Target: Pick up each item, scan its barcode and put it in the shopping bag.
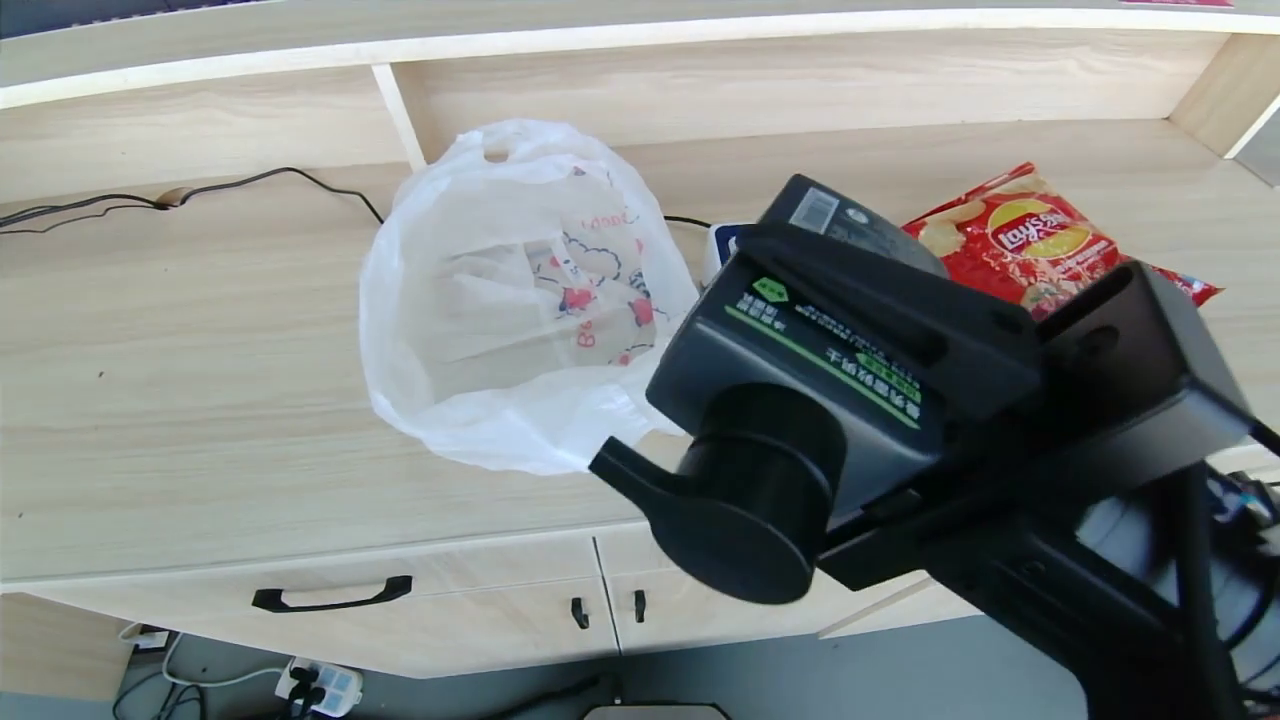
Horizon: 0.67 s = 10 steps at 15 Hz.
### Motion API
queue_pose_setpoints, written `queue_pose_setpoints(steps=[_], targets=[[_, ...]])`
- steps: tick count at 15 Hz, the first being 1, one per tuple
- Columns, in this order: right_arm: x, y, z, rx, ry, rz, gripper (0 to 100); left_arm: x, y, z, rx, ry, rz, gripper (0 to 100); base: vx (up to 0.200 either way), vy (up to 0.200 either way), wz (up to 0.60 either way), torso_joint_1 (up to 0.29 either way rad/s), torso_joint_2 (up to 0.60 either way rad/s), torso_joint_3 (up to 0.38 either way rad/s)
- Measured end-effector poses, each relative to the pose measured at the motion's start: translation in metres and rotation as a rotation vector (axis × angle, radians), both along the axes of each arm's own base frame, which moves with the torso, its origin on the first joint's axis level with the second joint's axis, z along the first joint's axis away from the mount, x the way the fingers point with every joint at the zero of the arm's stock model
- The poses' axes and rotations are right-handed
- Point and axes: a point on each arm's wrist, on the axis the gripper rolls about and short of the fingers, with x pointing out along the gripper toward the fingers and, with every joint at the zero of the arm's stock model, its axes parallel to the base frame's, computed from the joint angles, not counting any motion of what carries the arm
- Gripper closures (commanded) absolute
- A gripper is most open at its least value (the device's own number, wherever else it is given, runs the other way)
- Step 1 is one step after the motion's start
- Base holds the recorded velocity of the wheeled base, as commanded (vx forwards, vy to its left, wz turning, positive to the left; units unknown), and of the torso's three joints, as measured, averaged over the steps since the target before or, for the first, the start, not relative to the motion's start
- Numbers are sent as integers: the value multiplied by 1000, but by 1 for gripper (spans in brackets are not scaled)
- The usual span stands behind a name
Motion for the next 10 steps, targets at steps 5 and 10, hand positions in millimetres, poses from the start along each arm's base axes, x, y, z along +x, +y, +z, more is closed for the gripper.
queue_pose_setpoints(steps=[5, 10], targets=[[-21, 20, -15, -51, 5, 16, 100, 0, 0, 0, 0, 0, 0, 0, 0, 0, 0, 0, 0, 0], [-51, 36, -6, -30, -17, 41, 100, 0, 0, 0, 0, 0, -1, 0, 0, 0, 0, 0, 0, 0]])
